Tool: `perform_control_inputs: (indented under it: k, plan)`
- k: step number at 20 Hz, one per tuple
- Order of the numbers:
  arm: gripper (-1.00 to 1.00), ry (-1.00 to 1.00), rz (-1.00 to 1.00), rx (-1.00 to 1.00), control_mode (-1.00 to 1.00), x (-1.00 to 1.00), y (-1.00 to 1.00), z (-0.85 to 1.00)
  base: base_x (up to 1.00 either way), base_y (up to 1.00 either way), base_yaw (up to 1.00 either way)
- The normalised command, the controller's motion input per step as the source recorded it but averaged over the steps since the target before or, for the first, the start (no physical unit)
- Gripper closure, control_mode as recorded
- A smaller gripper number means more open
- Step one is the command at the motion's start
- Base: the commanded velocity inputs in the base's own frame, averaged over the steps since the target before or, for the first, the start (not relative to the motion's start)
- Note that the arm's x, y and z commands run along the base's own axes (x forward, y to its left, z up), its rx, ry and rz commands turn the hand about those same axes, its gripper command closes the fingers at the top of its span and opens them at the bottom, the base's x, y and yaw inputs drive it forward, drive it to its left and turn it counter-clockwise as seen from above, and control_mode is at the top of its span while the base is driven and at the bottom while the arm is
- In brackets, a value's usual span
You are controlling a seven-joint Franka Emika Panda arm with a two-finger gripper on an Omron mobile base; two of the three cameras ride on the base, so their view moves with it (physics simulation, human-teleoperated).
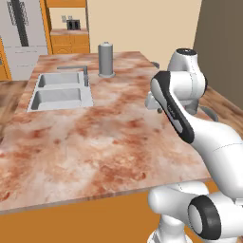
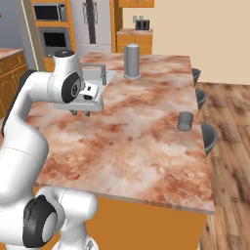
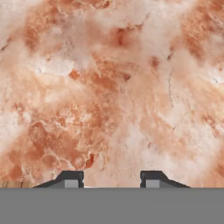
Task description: Take a straw from the drawer in front and place it inside the glass cup on the dining counter.
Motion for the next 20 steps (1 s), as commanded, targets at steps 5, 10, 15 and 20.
perform_control_inputs:
  k: [5,10,15,20]
  plan:
    - [-1.0,0.0,0.0,0.0,1.0,0.0,0.0,0.0,-0.39,0.01,-0.02]
    - [-1.0,0.0,0.0,0.0,1.0,0.0,0.0,0.0,-0.97,0.47,-0.05]
    - [-1.0,0.0,0.0,0.0,1.0,0.0,0.0,0.0,-0.72,0.96,-0.08]
    - [-1.0,0.0,0.0,0.0,1.0,0.0,0.0,0.0,-0.39,1.0,-0.13]
